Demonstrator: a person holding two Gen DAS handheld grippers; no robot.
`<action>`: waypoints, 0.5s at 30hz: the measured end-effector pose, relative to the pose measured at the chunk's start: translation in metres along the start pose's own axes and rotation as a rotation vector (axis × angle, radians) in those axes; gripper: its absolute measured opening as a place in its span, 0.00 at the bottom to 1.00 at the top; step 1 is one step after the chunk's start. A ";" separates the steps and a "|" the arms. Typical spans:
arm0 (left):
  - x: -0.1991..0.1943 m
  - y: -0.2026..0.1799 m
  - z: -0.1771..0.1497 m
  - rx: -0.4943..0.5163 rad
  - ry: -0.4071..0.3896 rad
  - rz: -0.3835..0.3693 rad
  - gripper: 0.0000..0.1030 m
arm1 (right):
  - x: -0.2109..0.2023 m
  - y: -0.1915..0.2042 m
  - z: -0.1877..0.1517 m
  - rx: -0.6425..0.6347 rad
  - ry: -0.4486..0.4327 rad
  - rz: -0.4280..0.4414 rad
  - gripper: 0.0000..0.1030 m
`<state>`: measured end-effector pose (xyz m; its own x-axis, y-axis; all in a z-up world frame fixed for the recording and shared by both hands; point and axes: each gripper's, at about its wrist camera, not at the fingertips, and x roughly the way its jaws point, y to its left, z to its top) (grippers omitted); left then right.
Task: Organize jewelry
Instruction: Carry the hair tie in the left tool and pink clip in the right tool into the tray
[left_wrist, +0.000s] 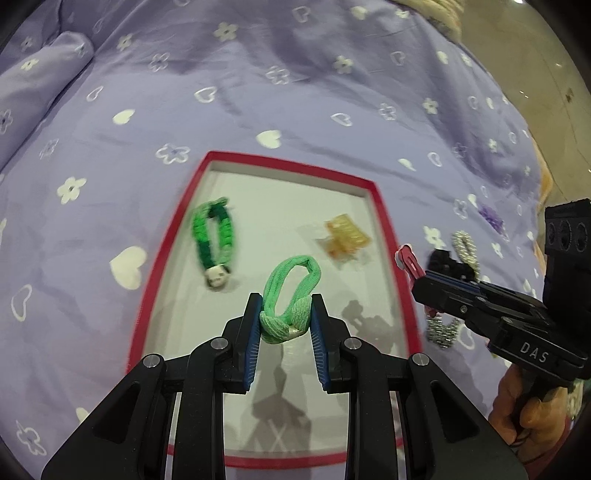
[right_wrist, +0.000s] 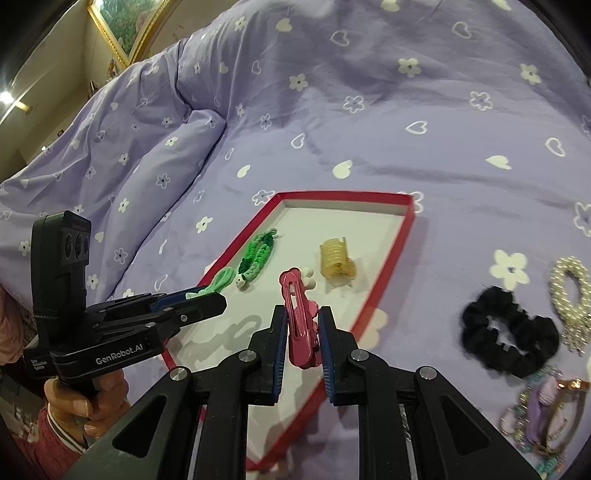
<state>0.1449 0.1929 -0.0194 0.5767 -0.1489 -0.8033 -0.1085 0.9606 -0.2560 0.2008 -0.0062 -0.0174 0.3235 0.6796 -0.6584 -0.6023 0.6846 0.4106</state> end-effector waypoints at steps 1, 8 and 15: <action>0.002 0.004 0.001 -0.004 0.003 0.005 0.22 | 0.006 0.001 0.001 0.004 0.011 0.003 0.16; 0.025 0.023 0.010 -0.009 0.043 0.057 0.22 | 0.042 0.013 0.007 -0.036 0.066 -0.035 0.16; 0.047 0.029 0.011 0.010 0.089 0.087 0.23 | 0.072 0.012 0.009 -0.077 0.126 -0.113 0.16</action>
<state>0.1779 0.2161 -0.0590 0.4913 -0.0842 -0.8669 -0.1465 0.9731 -0.1776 0.2233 0.0534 -0.0537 0.3009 0.5577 -0.7736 -0.6229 0.7292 0.2834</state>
